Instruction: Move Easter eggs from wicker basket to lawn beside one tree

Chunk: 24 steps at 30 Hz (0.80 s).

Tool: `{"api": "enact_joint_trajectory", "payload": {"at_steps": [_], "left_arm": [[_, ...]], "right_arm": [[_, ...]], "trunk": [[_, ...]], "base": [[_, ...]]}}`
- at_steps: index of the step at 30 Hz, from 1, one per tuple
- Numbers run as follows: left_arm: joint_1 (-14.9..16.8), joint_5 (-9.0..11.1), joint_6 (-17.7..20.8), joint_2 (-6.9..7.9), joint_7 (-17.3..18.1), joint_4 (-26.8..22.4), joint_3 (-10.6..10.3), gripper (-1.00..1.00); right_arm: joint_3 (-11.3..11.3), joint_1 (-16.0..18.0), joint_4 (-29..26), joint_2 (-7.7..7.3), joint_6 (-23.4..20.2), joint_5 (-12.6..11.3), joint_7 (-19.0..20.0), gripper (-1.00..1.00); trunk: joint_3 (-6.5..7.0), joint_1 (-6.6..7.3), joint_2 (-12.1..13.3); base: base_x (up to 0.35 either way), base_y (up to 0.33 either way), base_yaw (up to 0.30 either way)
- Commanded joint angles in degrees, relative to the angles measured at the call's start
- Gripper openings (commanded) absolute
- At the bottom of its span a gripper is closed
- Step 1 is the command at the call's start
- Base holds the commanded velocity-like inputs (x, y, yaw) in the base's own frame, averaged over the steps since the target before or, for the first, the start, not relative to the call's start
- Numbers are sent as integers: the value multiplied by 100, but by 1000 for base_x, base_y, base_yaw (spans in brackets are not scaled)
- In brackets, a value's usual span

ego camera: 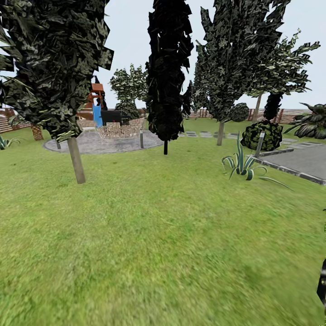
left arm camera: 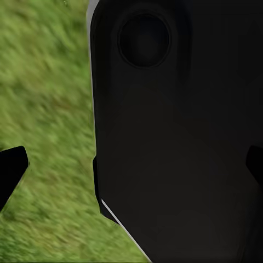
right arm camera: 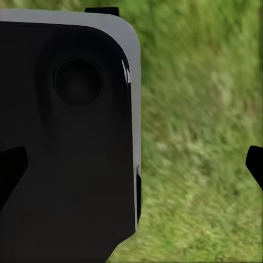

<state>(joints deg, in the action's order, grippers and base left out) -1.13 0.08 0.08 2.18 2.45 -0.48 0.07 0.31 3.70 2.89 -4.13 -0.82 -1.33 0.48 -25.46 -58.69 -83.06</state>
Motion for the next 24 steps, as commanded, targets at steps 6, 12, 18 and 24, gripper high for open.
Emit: {"api": "enact_joint_trajectory", "payload": {"at_steps": [6,12,18,24], "left_arm": [[-1,1,1,2,19,-5,2,100],[-1,1,1,2,19,-5,2,100],[-1,1,1,2,19,-5,2,100],[-1,1,1,2,19,-5,2,100]], "right_arm": [[4,7,10,0,-13,-16,-2,100],[4,7,9,0,-15,-16,-4,100],[4,7,10,0,-15,-16,-4,100],[4,7,9,0,-15,-15,-4,100]], "trunk": [[-4,-4,-2],[-4,-4,-2],[-4,-4,-2],[-4,-4,-2]], "base": [[337,0,-99],[337,0,117],[337,0,206],[337,0,27]]}}
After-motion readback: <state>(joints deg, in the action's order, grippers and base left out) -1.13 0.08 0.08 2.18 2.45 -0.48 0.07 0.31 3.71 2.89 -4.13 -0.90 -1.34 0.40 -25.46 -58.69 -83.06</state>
